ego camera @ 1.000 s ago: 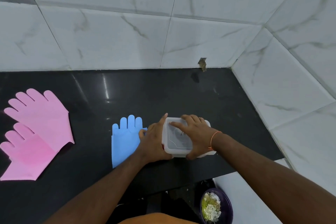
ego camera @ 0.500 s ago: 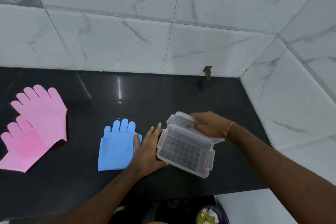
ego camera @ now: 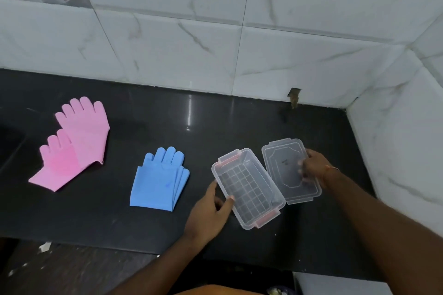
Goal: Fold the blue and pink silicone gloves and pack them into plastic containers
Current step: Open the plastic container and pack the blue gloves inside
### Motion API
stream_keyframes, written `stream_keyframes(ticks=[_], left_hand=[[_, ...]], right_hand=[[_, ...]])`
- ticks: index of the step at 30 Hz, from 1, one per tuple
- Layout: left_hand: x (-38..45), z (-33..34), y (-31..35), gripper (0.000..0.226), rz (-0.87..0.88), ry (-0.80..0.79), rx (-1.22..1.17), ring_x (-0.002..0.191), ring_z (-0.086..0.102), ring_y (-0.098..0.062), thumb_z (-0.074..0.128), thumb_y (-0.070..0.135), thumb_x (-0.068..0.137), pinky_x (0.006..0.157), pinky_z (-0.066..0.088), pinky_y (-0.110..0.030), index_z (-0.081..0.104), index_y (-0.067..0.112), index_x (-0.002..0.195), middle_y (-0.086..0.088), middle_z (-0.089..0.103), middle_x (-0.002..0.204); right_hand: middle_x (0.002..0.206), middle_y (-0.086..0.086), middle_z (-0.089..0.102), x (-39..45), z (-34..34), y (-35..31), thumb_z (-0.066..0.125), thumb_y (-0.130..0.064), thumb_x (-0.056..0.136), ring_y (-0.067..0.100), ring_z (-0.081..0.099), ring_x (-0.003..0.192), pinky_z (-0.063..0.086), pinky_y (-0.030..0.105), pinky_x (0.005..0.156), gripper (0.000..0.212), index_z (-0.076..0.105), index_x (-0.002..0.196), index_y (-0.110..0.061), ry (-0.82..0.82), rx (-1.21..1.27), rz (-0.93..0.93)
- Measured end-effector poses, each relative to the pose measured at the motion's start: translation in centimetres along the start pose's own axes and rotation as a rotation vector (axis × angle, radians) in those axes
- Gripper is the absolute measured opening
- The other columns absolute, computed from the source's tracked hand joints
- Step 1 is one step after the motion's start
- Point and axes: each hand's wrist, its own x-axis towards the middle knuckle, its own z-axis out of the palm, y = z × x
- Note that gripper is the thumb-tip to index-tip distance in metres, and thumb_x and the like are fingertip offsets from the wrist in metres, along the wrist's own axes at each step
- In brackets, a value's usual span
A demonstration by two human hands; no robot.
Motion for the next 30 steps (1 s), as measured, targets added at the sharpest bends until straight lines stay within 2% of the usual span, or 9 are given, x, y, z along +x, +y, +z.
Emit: stream_keyframes(ticks=[2, 5, 8, 13, 18, 22, 25, 28, 30], left_hand=[[0.6, 0.0, 0.9, 0.056, -0.008, -0.008, -0.004, 0.082, 0.075, -0.003, 0.054, 0.052, 0.105, 0.074, 0.058, -0.025, 0.04, 0.045, 0.159, 0.011, 0.076, 0.088], [1.6, -0.2, 1.8, 0.05, 0.038, 0.004, -0.02, 0.081, 0.076, -0.004, 0.055, 0.04, 0.106, 0.078, 0.066, -0.031, 0.046, 0.047, 0.155, 0.011, 0.077, 0.091], [2.7, -0.5, 2.0, 0.048, 0.066, -0.002, -0.016, 0.089, 0.075, 0.002, 0.056, 0.039, 0.107, 0.082, 0.068, -0.03, 0.048, 0.048, 0.154, 0.017, 0.077, 0.103], [4.1, -0.8, 1.6, 0.048, 0.057, -0.017, -0.059, 0.09, 0.079, -0.005, 0.058, 0.037, 0.107, 0.078, 0.07, -0.036, 0.049, 0.049, 0.152, 0.018, 0.078, 0.103], [4.8, -0.9, 1.2, 0.051, 0.039, -0.051, -0.092, 0.081, 0.081, -0.011, 0.06, 0.04, 0.105, 0.069, 0.07, -0.034, 0.047, 0.05, 0.154, 0.013, 0.079, 0.097], [5.4, -1.6, 0.9, 0.051, 0.069, -0.079, -0.049, 0.085, 0.08, -0.002, 0.058, 0.046, 0.107, 0.075, 0.067, -0.028, 0.044, 0.049, 0.156, 0.027, 0.076, 0.101], [5.6, -2.6, 0.7, 0.053, 0.067, -0.074, -0.072, 0.092, 0.078, 0.0, 0.057, 0.044, 0.109, 0.084, 0.067, -0.031, 0.042, 0.046, 0.159, 0.025, 0.075, 0.107], [5.2, -4.4, 0.3, 0.052, 0.073, -0.016, -0.023, 0.097, 0.074, 0.005, 0.058, 0.043, 0.109, 0.091, 0.061, -0.025, 0.047, 0.039, 0.16, 0.02, 0.075, 0.108], [4.4, -6.3, -0.2, 0.048, 0.127, 0.103, 0.065, 0.104, 0.071, 0.004, 0.06, 0.038, 0.108, 0.097, 0.056, -0.021, 0.053, 0.034, 0.156, 0.019, 0.075, 0.115]], right_hand=[[0.102, 0.018, 0.069, 0.3, 0.1, 0.9, 0.052, 0.009, 0.096, 0.028, 0.065, 0.08, 0.059, 0.041, 0.062, 0.047, 0.064, 0.135, -0.015, 0.037, 0.029, 0.027], [0.113, 0.019, 0.068, 0.6, 0.1, 2.0, 0.051, 0.012, 0.098, 0.036, 0.068, 0.094, 0.064, 0.049, 0.078, 0.047, 0.061, 0.139, -0.01, 0.074, -0.044, 0.01], [0.124, 0.019, 0.068, 0.5, 0.0, 2.7, 0.052, 0.008, 0.098, 0.042, 0.068, 0.108, 0.061, 0.052, 0.09, 0.046, 0.061, 0.138, -0.01, 0.144, -0.155, -0.015], [0.131, 0.02, 0.068, 0.0, -0.4, 3.6, 0.057, -0.007, 0.102, 0.04, 0.065, 0.118, 0.052, 0.046, 0.101, 0.035, 0.063, 0.136, -0.006, 0.214, -0.306, -0.012], [0.152, 0.022, 0.043, -1.5, -0.5, 3.9, 0.061, -0.021, 0.097, 0.046, 0.05, 0.133, 0.048, 0.056, 0.108, 0.056, 0.048, 0.15, -0.008, 0.258, -0.418, 0.077], [0.146, 0.018, 0.049, -4.9, 2.4, 2.5, 0.059, -0.021, 0.098, 0.041, 0.051, 0.128, 0.049, 0.052, 0.104, 0.047, 0.057, 0.144, -0.013, 0.463, -0.313, -0.207], [0.136, 0.005, 0.063, -9.4, 6.9, -1.0, 0.064, -0.022, 0.102, 0.023, 0.061, 0.121, 0.053, 0.038, 0.1, 0.034, 0.062, 0.135, -0.021, 0.571, -0.186, -0.515], [0.123, -0.013, 0.063, -14.0, 12.2, -3.9, 0.065, -0.022, 0.101, 0.008, 0.062, 0.111, 0.055, 0.025, 0.092, 0.029, 0.061, 0.13, -0.03, 0.441, -0.117, -0.731], [0.11, -0.022, 0.061, -16.6, 16.2, -5.1, 0.063, -0.021, 0.1, 0.003, 0.064, 0.099, 0.052, 0.016, 0.084, 0.028, 0.062, 0.125, -0.033, 0.25, -0.001, -0.737]])
